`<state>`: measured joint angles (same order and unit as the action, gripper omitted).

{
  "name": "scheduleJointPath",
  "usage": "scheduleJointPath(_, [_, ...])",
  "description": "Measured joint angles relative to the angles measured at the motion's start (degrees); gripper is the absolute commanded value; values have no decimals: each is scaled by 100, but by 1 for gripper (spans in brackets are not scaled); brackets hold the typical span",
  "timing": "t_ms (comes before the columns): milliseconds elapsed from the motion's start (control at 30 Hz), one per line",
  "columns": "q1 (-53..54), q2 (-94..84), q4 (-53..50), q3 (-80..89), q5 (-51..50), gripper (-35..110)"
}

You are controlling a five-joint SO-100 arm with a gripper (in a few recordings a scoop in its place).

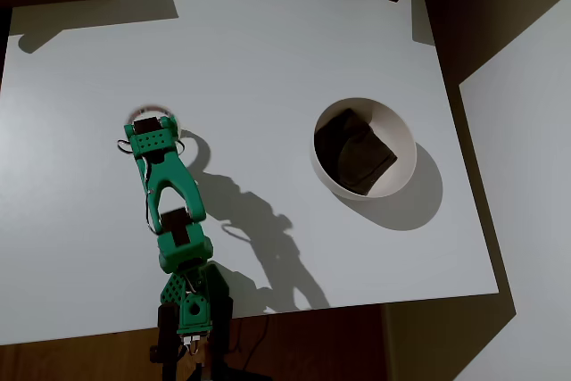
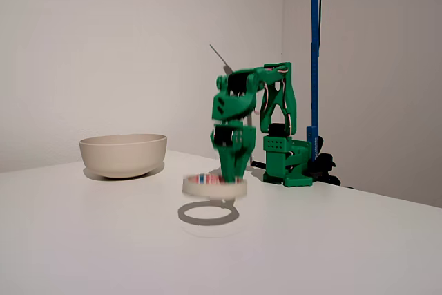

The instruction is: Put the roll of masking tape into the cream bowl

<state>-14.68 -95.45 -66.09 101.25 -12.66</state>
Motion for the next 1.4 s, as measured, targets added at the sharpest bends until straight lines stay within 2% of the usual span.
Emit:
scheduleJointPath(333, [448,-2883,-1134,-211,79,-8])
scheduleJointPath(567, [1986,-4280,-1573,-211,492,-8])
scheduleJointPath(700, [3270,-4482,-1573,-360,826,-8])
scheduleJointPath(1000, [5546,-2892,-1459,-1723,984,-8])
scheduleJointPath(1300, [6609,439,-1951,-5115,809,-8])
scheduleJointPath(1400, [6794,1204,-1890,-5704,826,-8])
